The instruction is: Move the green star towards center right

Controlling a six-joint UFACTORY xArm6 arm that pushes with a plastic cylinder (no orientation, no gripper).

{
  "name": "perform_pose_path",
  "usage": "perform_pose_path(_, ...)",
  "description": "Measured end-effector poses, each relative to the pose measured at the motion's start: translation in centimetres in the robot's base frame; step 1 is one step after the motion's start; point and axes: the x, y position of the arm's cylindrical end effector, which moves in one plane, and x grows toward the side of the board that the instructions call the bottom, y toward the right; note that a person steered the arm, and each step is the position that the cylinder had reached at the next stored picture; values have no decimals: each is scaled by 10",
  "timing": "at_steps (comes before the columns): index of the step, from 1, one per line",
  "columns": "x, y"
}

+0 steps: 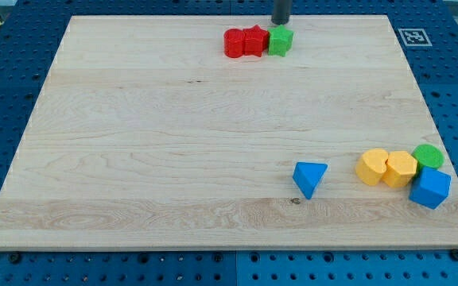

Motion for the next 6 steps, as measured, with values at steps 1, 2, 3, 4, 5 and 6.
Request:
perform_pose_path(1, 0, -25)
perform_pose_path(2, 26, -27)
perform_pose_path(3, 49, -26)
perform_pose_path(4, 67, -15)
perform_pose_path(5, 70, 19)
perform_pose_path(6, 79, 32)
